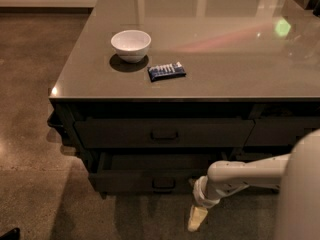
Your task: Close middle drawer
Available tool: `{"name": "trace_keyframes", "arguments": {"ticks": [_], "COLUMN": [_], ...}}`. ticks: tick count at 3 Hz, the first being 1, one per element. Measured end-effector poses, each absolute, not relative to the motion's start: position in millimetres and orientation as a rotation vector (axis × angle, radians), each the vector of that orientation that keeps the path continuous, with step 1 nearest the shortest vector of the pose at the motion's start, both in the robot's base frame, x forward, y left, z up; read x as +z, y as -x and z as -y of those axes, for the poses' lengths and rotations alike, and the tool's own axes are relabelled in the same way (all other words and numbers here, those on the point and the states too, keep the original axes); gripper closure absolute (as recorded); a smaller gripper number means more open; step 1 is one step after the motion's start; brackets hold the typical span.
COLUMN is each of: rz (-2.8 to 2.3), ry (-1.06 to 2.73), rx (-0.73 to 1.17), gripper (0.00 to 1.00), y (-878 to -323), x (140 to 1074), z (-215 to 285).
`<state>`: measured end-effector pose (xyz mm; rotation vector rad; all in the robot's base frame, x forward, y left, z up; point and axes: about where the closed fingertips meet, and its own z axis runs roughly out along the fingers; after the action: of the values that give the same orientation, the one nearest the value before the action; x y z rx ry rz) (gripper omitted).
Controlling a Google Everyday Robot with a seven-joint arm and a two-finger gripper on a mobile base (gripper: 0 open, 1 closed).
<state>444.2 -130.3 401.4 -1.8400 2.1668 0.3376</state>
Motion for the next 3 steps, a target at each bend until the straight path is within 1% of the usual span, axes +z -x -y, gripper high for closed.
{"name": "trace_keyframes", "arguments": {"ticks": [1,2,3], "rz": [-2.15,-2.12,-2.088], "ry": [1.838,1.8,1.733], "rx": [0.288,0.221,0.159], "gripper": [0.0,0.0,0.0], "y": [-465,-498,-514], "x": [397,394,392], "z": [134,141,152]}}
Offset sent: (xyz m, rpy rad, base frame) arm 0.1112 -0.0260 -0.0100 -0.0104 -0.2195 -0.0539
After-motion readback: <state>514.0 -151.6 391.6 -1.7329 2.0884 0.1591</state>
